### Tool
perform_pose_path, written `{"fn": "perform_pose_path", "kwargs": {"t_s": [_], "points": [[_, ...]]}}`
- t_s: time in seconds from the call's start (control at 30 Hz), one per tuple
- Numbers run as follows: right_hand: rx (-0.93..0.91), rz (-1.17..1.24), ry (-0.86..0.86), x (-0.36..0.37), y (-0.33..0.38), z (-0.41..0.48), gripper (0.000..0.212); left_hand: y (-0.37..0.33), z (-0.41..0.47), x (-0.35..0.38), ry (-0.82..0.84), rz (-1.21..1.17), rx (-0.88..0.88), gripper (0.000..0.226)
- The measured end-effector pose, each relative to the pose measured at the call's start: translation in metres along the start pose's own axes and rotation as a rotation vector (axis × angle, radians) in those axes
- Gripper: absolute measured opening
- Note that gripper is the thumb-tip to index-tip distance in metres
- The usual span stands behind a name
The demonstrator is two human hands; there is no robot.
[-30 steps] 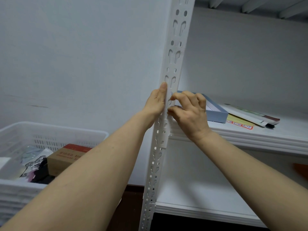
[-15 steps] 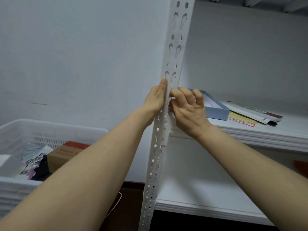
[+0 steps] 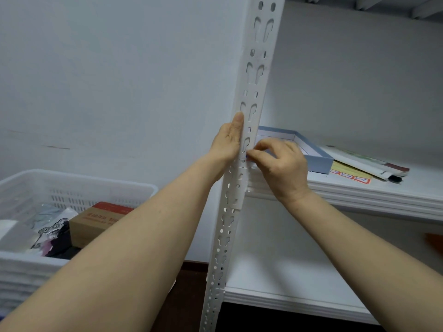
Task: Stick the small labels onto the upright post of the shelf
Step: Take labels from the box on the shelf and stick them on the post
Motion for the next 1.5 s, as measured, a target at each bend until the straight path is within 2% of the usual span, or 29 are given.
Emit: {"fn": "perform_pose_path", "kwargs": {"t_s": [0.27, 0.37, 0.57, 0.8, 0.9, 0.97, 1.03, 1.1, 1.17, 1.27, 1.4, 1.5], "points": [[-0.080, -0.031, 0.035, -0.003, 0.002, 0.003, 0.008, 0.002, 0.003, 0.002, -0.025, 0.002, -0.003, 0.076], [-0.129, -0.023, 0.014, -0.001, 0.001, 0.002, 0.010, 0.003, 0.006, 0.002, -0.052, 0.016, -0.022, 0.087], [-0.156, -0.033, 0.004, 0.002, 0.000, 0.001, 0.009, 0.002, 0.007, 0.002, -0.067, 0.024, -0.025, 0.092], [-0.165, -0.035, 0.024, 0.001, 0.001, 0.004, 0.011, 0.003, 0.007, 0.004, -0.084, 0.023, -0.017, 0.074], [-0.121, 0.039, 0.097, 0.002, -0.005, -0.002, 0.007, 0.005, 0.008, 0.004, -0.097, 0.025, -0.037, 0.075], [-0.014, 0.128, 0.132, 0.001, -0.008, -0.010, 0.006, 0.005, 0.007, 0.003, -0.096, 0.033, -0.035, 0.077], [0.087, 0.199, 0.120, -0.001, -0.006, -0.012, 0.010, 0.003, 0.005, 0.003, -0.082, 0.033, -0.043, 0.085], [0.109, 0.216, 0.096, -0.004, -0.004, -0.007, 0.008, 0.003, 0.005, 0.004, -0.085, 0.025, -0.065, 0.096], [0.070, 0.171, 0.083, -0.004, -0.003, -0.002, 0.005, 0.003, 0.005, 0.004, -0.081, 0.027, -0.067, 0.094], [0.009, 0.078, 0.077, -0.004, -0.004, 0.003, 0.003, 0.001, 0.003, 0.003, -0.048, 0.012, -0.021, 0.076], [-0.123, -0.070, -0.001, -0.003, -0.002, 0.011, 0.013, 0.002, 0.005, 0.003, -0.050, 0.004, -0.037, 0.090], [-0.233, -0.106, -0.078, -0.001, 0.002, 0.018, 0.021, 0.000, 0.003, 0.003, -0.043, 0.019, -0.040, 0.081]]}}
Point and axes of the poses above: each hand's wrist, its own z-axis towards the middle knuckle, its own x-axis out of the palm, y = z × x, the point moved 1 cm from there along z, towards the middle knuckle, and after that the axes turned 2 degrees about -z, right-handed, at the moved point
